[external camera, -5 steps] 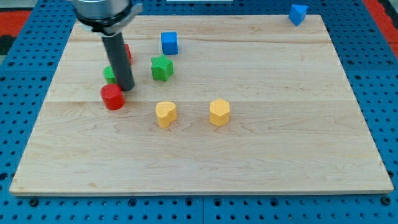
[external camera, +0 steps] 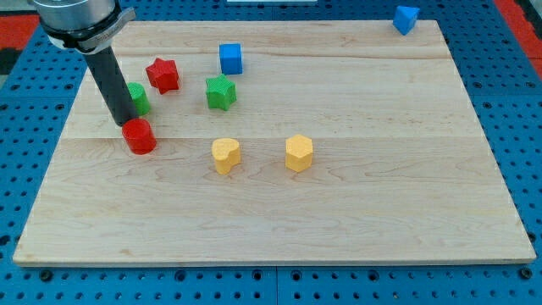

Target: Push the red circle slightly down

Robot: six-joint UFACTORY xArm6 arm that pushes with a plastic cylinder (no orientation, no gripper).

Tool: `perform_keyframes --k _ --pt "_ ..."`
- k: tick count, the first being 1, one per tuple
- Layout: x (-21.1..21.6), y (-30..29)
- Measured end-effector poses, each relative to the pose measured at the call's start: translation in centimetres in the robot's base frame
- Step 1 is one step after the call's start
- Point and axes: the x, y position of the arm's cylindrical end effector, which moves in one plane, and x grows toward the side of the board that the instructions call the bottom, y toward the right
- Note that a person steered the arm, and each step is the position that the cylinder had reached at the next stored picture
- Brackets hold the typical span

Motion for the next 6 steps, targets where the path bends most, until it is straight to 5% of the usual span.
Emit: perform_keyframes --k 6 --pt "3.3 3.2"
